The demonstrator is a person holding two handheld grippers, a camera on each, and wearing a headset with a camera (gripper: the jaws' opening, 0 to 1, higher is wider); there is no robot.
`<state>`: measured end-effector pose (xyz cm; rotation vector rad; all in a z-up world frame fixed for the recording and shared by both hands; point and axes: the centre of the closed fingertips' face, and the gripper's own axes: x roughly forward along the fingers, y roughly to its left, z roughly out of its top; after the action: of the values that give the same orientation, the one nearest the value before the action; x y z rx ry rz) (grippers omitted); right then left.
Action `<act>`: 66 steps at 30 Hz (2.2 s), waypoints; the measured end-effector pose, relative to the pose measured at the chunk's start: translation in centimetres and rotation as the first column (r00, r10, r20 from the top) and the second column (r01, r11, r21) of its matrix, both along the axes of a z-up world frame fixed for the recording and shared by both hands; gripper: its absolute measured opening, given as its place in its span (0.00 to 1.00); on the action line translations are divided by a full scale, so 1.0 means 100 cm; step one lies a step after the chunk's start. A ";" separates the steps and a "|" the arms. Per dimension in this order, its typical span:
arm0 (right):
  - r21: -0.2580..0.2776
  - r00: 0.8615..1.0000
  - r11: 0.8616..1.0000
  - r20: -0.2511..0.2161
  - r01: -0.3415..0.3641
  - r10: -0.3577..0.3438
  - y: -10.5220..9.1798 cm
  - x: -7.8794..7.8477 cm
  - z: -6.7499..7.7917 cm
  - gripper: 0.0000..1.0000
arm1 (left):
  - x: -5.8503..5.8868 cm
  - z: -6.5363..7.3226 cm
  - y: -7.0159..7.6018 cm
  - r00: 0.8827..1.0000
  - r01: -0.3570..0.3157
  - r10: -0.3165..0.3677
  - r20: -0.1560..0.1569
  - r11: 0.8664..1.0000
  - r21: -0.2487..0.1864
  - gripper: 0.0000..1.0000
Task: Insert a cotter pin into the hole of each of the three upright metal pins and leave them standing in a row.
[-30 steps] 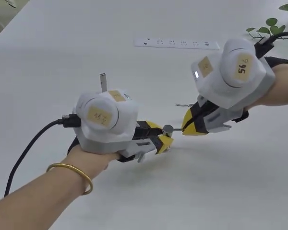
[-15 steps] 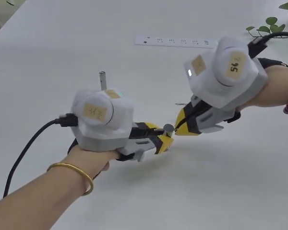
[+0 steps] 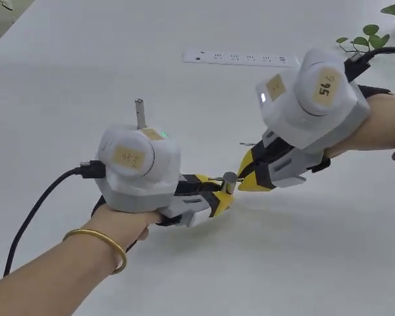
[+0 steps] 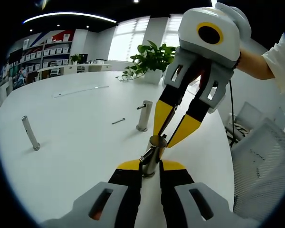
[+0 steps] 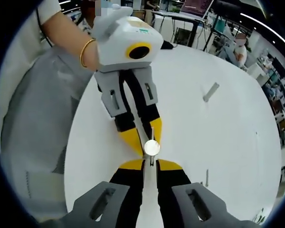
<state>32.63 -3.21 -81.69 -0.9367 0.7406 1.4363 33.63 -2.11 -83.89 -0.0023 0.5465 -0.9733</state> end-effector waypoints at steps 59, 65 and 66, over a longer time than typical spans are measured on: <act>0.333 0.940 0.880 -0.084 0.338 -0.330 0.027 0.005 0.000 0.16 | -0.022 0.037 0.032 0.995 0.020 -0.025 0.099 0.998 0.052 0.45; 0.347 0.942 0.877 -0.072 0.332 -0.328 0.029 0.004 0.000 0.14 | -0.028 0.046 0.040 0.994 0.001 -0.006 0.110 0.999 0.040 0.45; 0.349 0.942 0.877 -0.072 0.331 -0.327 0.029 0.004 0.000 0.14 | -0.029 0.047 0.041 0.994 -0.001 -0.003 0.111 0.999 0.039 0.45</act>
<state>33.07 -0.26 -81.66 -0.4921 0.5868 1.2180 30.71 1.98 -79.15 0.0869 0.4630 -0.9576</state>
